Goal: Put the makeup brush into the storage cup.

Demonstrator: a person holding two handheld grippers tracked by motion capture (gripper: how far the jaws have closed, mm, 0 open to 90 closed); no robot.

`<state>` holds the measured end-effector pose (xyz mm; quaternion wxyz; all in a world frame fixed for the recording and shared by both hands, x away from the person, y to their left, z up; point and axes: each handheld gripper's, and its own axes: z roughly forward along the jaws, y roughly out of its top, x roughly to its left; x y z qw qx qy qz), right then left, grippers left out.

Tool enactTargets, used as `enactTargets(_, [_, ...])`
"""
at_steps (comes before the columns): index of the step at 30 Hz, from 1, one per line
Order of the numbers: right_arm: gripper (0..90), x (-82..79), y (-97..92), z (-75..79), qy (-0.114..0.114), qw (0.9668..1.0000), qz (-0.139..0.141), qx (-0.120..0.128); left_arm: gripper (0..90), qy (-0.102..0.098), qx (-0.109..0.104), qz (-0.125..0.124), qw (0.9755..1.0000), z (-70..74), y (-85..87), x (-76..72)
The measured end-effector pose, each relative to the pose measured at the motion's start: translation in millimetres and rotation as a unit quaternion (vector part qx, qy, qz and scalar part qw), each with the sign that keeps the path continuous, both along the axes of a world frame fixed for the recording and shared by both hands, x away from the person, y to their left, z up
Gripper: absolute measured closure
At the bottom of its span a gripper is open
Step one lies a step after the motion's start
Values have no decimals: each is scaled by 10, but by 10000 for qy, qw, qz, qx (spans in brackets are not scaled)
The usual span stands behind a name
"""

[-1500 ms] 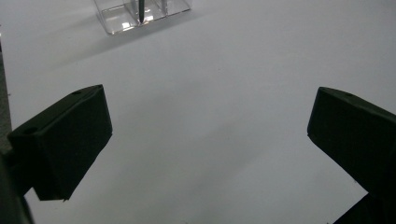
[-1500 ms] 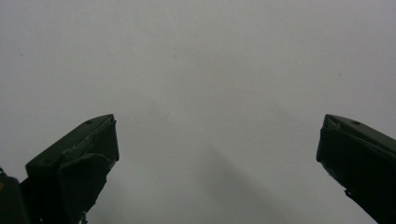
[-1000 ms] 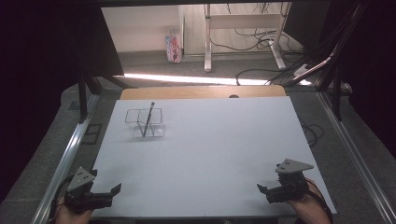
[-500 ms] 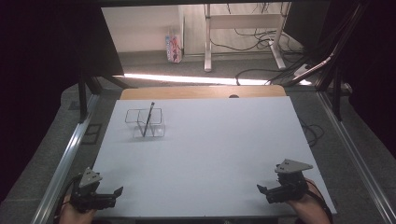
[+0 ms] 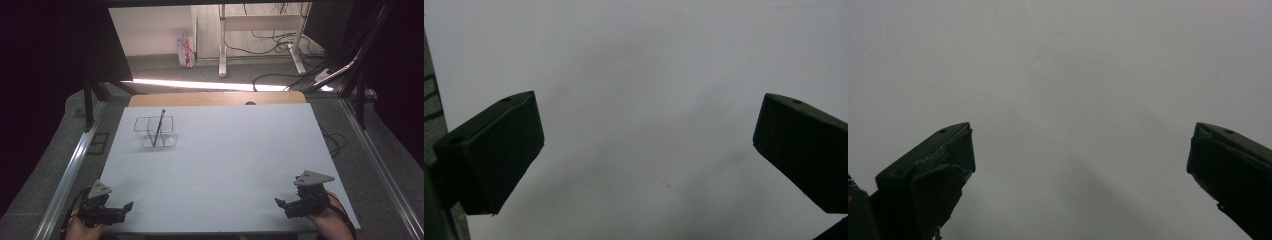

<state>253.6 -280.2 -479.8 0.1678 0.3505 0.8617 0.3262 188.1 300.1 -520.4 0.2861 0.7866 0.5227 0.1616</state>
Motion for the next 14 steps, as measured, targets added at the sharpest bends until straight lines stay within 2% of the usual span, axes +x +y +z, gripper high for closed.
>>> enactTargets(8, [0,0,5,-8,38,10000,6,-16,8,181,10,-35,9998,-50,-6,26])
enactTargets(14, [0,4,5,-14,51,10000,17,-27,7,116,16,-52,9999,-34,-17,26])
